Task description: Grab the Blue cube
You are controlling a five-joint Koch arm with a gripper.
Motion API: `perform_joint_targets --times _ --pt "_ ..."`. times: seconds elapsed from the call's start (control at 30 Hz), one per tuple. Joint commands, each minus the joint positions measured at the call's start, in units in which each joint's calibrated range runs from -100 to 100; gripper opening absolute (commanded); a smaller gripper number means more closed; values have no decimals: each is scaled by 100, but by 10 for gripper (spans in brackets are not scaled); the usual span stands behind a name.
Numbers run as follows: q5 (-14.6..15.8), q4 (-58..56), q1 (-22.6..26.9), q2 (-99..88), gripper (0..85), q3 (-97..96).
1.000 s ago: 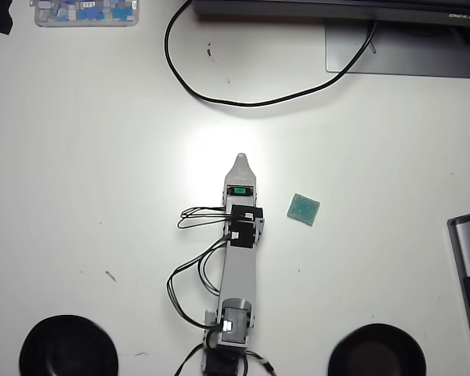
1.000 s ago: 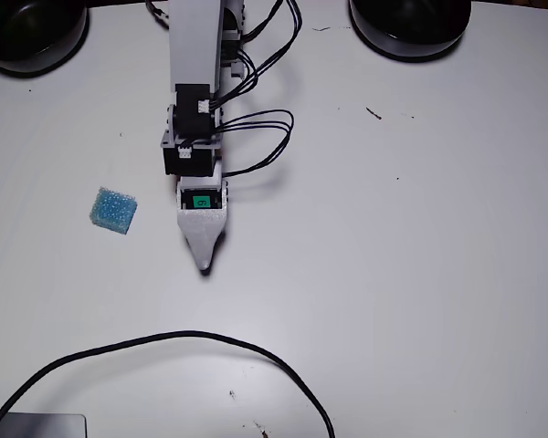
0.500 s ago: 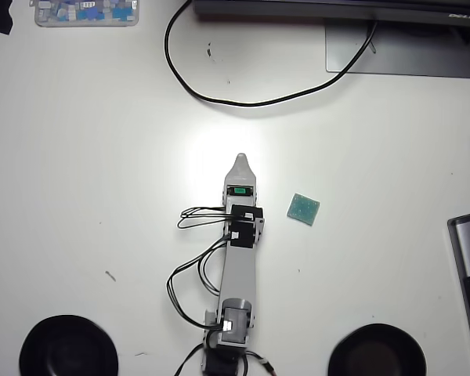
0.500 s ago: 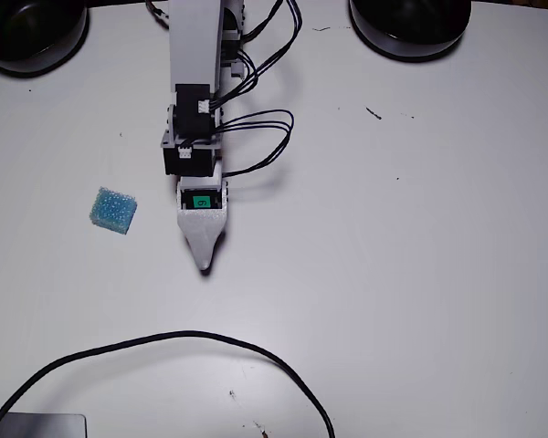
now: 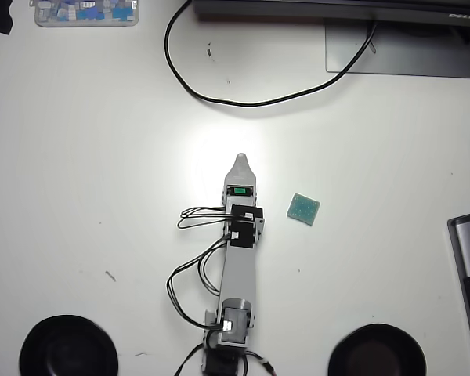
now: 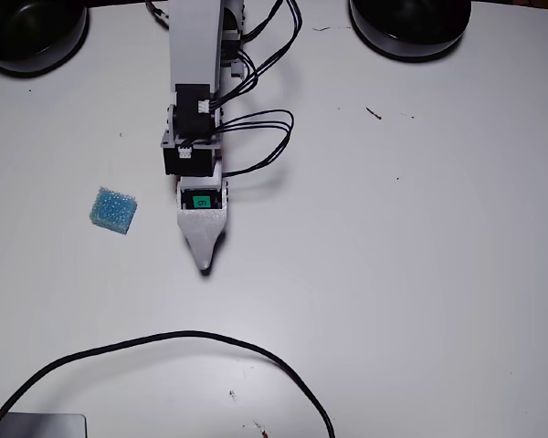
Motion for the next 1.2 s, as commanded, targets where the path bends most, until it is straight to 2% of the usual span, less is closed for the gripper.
perform_joint_targets --times 0.0,0.5,0.53,0.6,0.63,0.87,0.97,1.03,1.17 --pt "-10 9 -5 -184 501 204" --pt "-15 -7 39 -184 499 204" --pt "-132 -103 161 -132 499 296" --pt "-650 -207 274 100 499 497" --pt "-698 -207 264 100 499 497" --pt "-698 -207 278 100 495 497" --pt "-664 -223 283 100 447 506" --pt "-488 -223 230 100 436 533" --pt "-523 -471 34 268 442 908"
